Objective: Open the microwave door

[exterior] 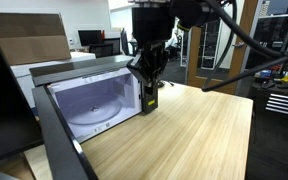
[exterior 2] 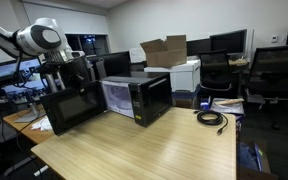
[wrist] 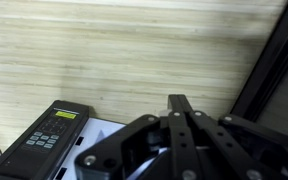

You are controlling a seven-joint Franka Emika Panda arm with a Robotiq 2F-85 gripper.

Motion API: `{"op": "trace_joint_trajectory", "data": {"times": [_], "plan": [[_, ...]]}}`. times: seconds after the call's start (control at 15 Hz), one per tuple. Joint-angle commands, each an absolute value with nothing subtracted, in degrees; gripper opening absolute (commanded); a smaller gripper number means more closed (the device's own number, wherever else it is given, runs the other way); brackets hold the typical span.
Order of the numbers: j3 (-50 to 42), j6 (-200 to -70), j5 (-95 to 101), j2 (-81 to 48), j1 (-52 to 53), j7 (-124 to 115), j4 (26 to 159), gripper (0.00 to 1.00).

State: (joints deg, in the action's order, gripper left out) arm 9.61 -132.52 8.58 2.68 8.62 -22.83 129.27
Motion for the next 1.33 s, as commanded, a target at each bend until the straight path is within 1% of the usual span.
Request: {"op": "trace_joint_trajectory", "data": {"times": [0.0, 0.27, 0.33, 0.6, 0.67, 0.73, 0.8, 0.93, 1.27], "plan": [[9.7, -132.4, 8.5, 2.7, 8.5, -22.8, 129.2, 0.26], [9.7, -130.9, 8.9, 2.2, 8.5, -23.3, 129.1, 0.26], [9.6, -130.9, 9.0, 2.1, 8.5, -23.4, 129.1, 0.01], [9.5, -131.1, 8.9, 1.7, 8.6, -23.1, 129.1, 0.0], [9.5, -131.1, 8.4, 1.7, 8.6, -22.9, 129.2, 0.25], [9.5, -130.9, 8.6, 1.6, 8.6, -23.1, 129.2, 0.27], [9.4, -130.5, 8.2, 1.4, 8.6, -23.3, 128.9, 0.32], [9.3, -130.4, 8.0, 1.4, 8.5, -24.0, 128.7, 0.48], [9.1, -130.4, 8.0, 1.6, 8.4, -25.1, 128.5, 0.82]]}}
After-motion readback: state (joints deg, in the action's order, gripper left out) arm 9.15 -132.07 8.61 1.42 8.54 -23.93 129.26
